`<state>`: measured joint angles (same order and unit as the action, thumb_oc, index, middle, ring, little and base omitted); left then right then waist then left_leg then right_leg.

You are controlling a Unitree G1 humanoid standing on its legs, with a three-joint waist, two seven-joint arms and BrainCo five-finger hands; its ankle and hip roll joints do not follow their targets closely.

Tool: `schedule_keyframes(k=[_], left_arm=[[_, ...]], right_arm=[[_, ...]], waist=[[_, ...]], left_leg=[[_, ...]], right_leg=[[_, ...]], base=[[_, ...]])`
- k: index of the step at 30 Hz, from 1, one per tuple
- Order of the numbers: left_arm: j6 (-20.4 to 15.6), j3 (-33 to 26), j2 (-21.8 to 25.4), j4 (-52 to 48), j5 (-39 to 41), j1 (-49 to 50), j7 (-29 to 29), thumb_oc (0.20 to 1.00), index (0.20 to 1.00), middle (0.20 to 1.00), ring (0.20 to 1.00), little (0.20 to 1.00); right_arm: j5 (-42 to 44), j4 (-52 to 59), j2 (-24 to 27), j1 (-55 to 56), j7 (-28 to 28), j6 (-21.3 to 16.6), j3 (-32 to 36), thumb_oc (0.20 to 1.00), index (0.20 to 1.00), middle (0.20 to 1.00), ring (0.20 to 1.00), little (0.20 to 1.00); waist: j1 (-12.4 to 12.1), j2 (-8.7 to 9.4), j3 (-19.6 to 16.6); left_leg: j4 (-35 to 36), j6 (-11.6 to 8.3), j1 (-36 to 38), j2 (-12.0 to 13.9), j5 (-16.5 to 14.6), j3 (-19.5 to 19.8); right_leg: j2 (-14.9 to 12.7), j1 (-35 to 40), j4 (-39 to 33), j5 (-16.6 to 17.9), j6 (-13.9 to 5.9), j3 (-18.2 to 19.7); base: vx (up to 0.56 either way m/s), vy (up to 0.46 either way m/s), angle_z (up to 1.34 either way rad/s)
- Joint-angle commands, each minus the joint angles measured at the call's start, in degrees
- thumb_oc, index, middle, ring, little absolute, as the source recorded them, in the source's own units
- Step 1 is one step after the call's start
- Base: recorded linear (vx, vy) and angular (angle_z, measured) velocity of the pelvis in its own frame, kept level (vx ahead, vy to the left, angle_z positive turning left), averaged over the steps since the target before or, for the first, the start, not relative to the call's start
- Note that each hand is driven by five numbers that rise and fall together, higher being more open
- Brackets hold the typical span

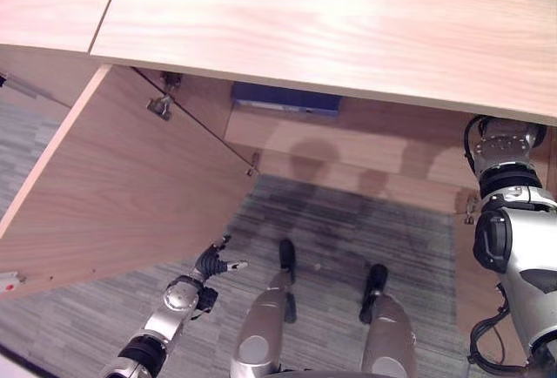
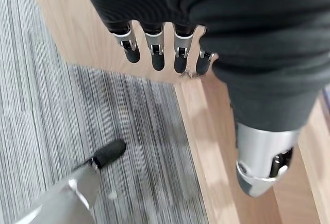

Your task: Put the empty folder in the office cabinet

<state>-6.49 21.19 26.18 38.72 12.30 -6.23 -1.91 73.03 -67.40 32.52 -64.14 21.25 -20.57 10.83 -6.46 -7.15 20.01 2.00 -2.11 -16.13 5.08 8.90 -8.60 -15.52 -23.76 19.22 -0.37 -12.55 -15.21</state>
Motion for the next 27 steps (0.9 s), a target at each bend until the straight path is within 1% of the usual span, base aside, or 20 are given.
schedule_keyframes(k=[1,2,3,4,5,6,7,8,10,11,12,13,15,16,18,19,20,21,23,27], left_arm=[[-1.08,0.58,0.69,2.85,2.33,0.42,-0.83,1.000,1.000,1.000,1.000,1.000],[-1.23,0.56,0.68,3.82,2.38,0.34,-1.09,1.000,1.000,1.000,1.000,1.000],[-1.20,0.74,0.57,4.05,1.99,0.44,-0.78,1.000,1.000,1.000,1.000,1.000],[-1.34,0.35,-0.07,5.05,2.08,0.98,-0.68,1.000,1.000,1.000,1.000,1.000],[-1.49,0.09,-0.56,5.40,2.24,1.54,-0.71,1.000,1.000,1.000,1.000,1.000],[-1.55,0.07,-0.64,5.42,2.22,1.57,-0.73,1.000,1.000,1.000,1.000,1.000],[-1.21,-0.26,-1.28,5.78,2.41,2.37,-0.28,1.000,1.000,1.000,1.000,1.000],[-1.20,-0.22,-1.27,5.75,2.41,2.40,-0.28,1.000,1.000,1.000,1.000,1.000],[-1.05,-0.66,-1.47,6.19,2.88,2.56,0.07,1.000,1.000,1.000,1.000,1.000],[-1.03,-1.33,-1.42,5.76,3.66,2.67,0.06,1.000,1.000,1.000,1.000,1.000],[-1.11,-1.52,-1.37,5.93,3.83,2.35,-0.22,1.000,1.000,1.000,1.000,1.000],[-1.13,-1.46,-1.42,6.11,4.04,1.79,-0.41,1.000,1.000,1.000,1.000,1.000],[-1.01,-1.39,-1.59,6.40,4.23,1.37,-0.53,1.000,1.000,1.000,1.000,1.000],[-0.89,-1.17,-1.80,6.72,4.07,0.85,-0.64,1.000,1.000,1.000,1.000,1.000],[-0.65,-0.42,-1.62,6.29,3.51,0.66,-0.62,1.000,1.000,1.000,1.000,1.000],[-0.57,-0.17,-1.52,6.03,3.31,0.80,-0.86,1.000,1.000,1.000,1.000,1.000],[-0.80,0.65,-1.17,5.97,3.01,0.93,-0.89,1.000,1.000,1.000,1.000,1.000],[-0.82,0.62,-1.20,6.00,3.02,0.88,-0.89,1.000,1.000,1.000,1.000,1.000],[-0.83,0.58,-0.69,5.56,2.95,1.08,-0.65,1.000,1.000,1.000,1.000,1.000],[-0.72,1.42,-0.63,5.70,1.97,1.47,-0.06,1.000,1.000,1.000,1.000,1.000]], right_arm=[[-1.77,4.20,2.21,-2.80,-1.03,-2.36,-2.28,0.200,0.200,0.200,0.200,0.200],[-1.62,4.29,2.15,-2.46,-0.91,-2.57,-2.13,0.200,0.200,0.200,0.200,0.200],[-0.86,4.72,3.13,-1.87,-0.84,-2.68,-1.67,0.200,0.200,0.200,0.200,0.200],[0.01,4.31,3.69,-1.54,-1.18,-3.04,-1.29,0.200,0.200,0.200,0.200,0.200],[0.07,4.14,3.99,-1.17,-1.13,-3.28,-1.20,0.200,0.200,0.200,0.200,0.200],[0.10,4.18,3.99,-1.16,-1.16,-3.29,-1.26,0.200,0.200,0.200,0.200,0.200],[0.24,4.79,4.23,-0.17,-1.17,-4.01,-0.69,0.200,0.200,0.200,0.200,0.200],[0.22,5.00,4.18,0.03,-1.13,-4.05,-0.61,0.200,0.200,0.200,0.200,0.200],[0.77,6.37,4.07,0.78,-1.21,-5.10,-0.14,0.200,0.200,0.200,0.200,0.200],[0.79,7.17,4.45,1.01,-1.15,-5.61,0.22,0.200,0.200,0.200,0.200,0.200],[0.70,7.28,4.58,1.03,-0.98,-5.97,0.27,0.200,0.200,0.200,0.200,0.200],[0.76,7.13,4.73,0.85,-0.67,-6.05,0.27,0.200,0.200,0.200,0.200,0.200],[0.89,7.00,5.09,0.21,-0.43,-6.03,0.01,0.200,0.200,0.200,0.200,0.200],[0.82,6.85,5.31,-0.36,-0.27,-5.97,-0.14,0.200,0.200,0.200,0.200,0.200],[0.57,6.89,5.23,-0.75,-0.12,-5.85,-1.03,0.200,0.200,0.200,0.200,0.200],[0.40,6.81,5.46,-0.93,0.25,-5.88,-1.32,0.200,0.200,0.200,0.200,0.200],[1.18,5.55,4.04,-1.59,-0.57,-5.67,-2.02,0.200,0.200,0.200,0.200,0.200],[1.29,5.33,4.09,-1.78,-0.72,-5.69,-2.11,0.200,0.200,0.200,0.200,0.200],[1.14,3.45,4.39,-3.24,-0.56,-4.35,-2.58,0.200,0.200,0.200,0.200,0.200],[0.40,1.62,4.90,-3.93,-0.58,-3.05,-3.15,0.200,0.200,0.200,0.200,0.200]], waist=[[-0.70,-0.03,-0.49],[-0.54,-0.56,-0.65],[-0.15,-0.12,-1.01],[0.19,-0.44,-1.35],[0.42,-0.72,-1.43],[0.61,-0.65,-1.37],[0.85,-1.32,-1.72],[1.07,-1.28,-1.70],[1.11,-1.76,-1.20],[0.60,-1.71,0.11],[0.41,-1.63,0.56],[0.38,-1.75,0.88],[0.24,-1.80,0.94],[-0.05,-1.70,1.02],[-1.03,-2.22,0.76],[-1.54,-2.37,0.70],[-1.48,-2.57,0.43],[-1.49,-2.56,0.46],[-1.41,-3.25,-0.52],[-1.43,-3.85,-1.76]], left_leg=[[-2.41,-4.96,8.86,1.66,-11.99,1.65],[-1.92,-5.37,10.07,2.16,-12.57,1.65],[-2.18,-5.83,10.73,1.69,-12.96,2.39],[-3.40,-5.84,11.59,1.16,-13.84,2.42],[-4.60,-6.01,11.66,1.40,-14.12,2.38],[-4.84,-6.03,11.28,1.28,-13.75,2.50],[-6.60,-6.61,11.46,2.34,-14.20,2.31],[-6.70,-6.70,11.15,2.32,-13.75,2.55],[-11.62,-7.91,9.47,3.57,-12.76,2.51],[-20.35,-8.87,5.02,4.38,-10.04,3.73],[-23.46,-8.83,2.46,4.94,-8.69,4.52],[-23.77,-8.77,0.30,5.82,-7.63,4.61],[-22.59,-8.73,-1.27,6.32,-7.20,4.49],[-19.91,-8.47,-2.77,6.40,-7.06,4.54],[-12.72,-8.24,-3.29,6.43,-4.99,5.73],[-9.20,-8.61,-2.99,6.81,-3.25,6.24],[-5.02,-8.32,-1.00,7.03,-3.40,6.50],[-4.82,-8.31,-0.93,7.01,-3.28,6.44],[-1.82,-8.33,0.70,6.80,-2.62,4.34],[0.71,-8.14,2.55,6.26,-2.17,3.09]], right_leg=[[-0.99,-0.26,-8.46,0.48,-0.31,-1.52],[-1.11,0.64,-11.34,1.98,-0.75,-1.49],[-1.32,1.42,-13.40,3.09,-0.71,0.19],[-1.08,1.99,-13.07,4.52,-0.38,1.50],[-0.55,2.55,-13.29,4.45,-0.03,1.94],[-0.67,2.51,-13.60,5.06,0.18,1.81],[0.57,4.05,-13.61,3.20,1.04,1.65],[0.51,4.05,-13.81,3.65,1.32,1.37],[1.70,5.74,-13.57,1.19,2.66,0.84],[2.45,6.85,-13.05,-0.69,4.72,0.26],[2.83,7.12,-12.69,-1.69,5.48,-0.37],[3.23,7.35,-12.45,-2.66,5.76,-0.83],[3.53,7.35,-12.24,-3.36,6.01,-1.06],[3.88,7.43,-12.16,-3.85,5.95,-0.95],[5.20,7.24,-11.61,-4.83,5.69,-0.45],[5.58,6.90,-11.03,-5.24,5.64,-0.01],[5.90,5.23,-9.09,-5.35,5.25,0.83],[5.88,5.12,-8.97,-5.38,5.23,0.88],[5.76,3.37,-8.77,-4.63,4.79,0.94],[5.51,2.24,-7.96,-4.69,4.61,1.47]], base=[[0.24,-0.213,-0.07],[0.22,-0.235,-0.02],[0.30,-0.226,0.05],[0.26,-0.237,-0.11],[0.16,-0.156,-0.12],[0.12,-0.189,-0.01],[0.04,-0.138,0.06],[0.09,-0.239,0.15],[0.03,-0.302,0.26],[0.03,-0.403,0.42],[0.01,-0.382,0.71],[0.02,-0.199,0.88],[0.04,-0.070,0.52],[0.10,0.007,0.02],[0.16,0.073,-0.07],[0.13,0.072,-0.19],[0.08,0.027,-0.29],[0.03,0.004,-0.29],[0.03,0.051,-0.37],[0.08,0.089,-0.09]])
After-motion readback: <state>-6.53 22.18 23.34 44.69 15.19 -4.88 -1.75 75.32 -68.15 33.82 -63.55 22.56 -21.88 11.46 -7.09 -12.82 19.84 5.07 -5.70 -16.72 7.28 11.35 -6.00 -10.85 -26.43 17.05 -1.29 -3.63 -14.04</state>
